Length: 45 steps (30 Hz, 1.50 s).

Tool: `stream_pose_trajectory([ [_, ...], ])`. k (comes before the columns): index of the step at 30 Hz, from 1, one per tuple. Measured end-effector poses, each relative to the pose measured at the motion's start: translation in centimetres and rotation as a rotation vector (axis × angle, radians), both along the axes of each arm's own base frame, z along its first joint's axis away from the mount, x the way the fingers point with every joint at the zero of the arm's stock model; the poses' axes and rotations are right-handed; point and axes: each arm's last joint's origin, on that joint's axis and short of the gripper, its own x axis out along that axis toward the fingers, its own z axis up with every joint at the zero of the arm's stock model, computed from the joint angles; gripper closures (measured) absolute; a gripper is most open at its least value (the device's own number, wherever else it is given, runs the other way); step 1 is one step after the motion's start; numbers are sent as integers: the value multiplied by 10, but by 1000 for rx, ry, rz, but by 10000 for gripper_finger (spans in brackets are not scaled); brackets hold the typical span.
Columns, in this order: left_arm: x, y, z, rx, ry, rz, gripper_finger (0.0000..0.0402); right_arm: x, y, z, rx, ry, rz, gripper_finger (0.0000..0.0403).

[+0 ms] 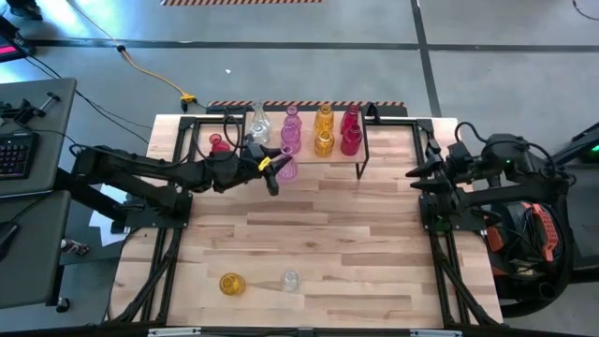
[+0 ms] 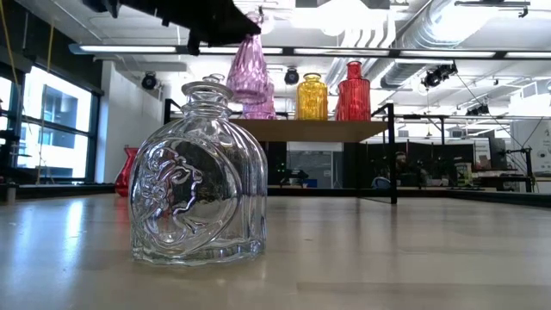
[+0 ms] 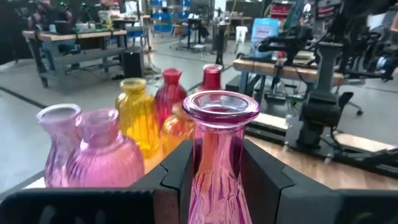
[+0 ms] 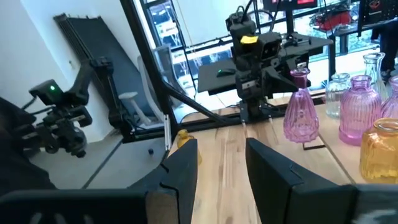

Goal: Sort vases onto shelf
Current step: Put the purple vase on the shelf aligned with the other purple vase

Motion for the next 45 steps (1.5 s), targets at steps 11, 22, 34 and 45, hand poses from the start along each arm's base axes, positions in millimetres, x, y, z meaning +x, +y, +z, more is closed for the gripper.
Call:
stream_pose_trajectory([
  [11,-4,2,-12,84,-51,10,309,-6,0,0,-28,-42,1,285],
  [22,5,4,-13,151,-87,-27,309,-21,2,-13,-190,-104,79,285],
  [34,4,4,-13,148,-86,-36,309,-25,-3,-90,-74,-227,-103,285],
  [45,4,8,-14,145,-73,-23,309,-5,-3,-126,3,-99,-106,285],
])
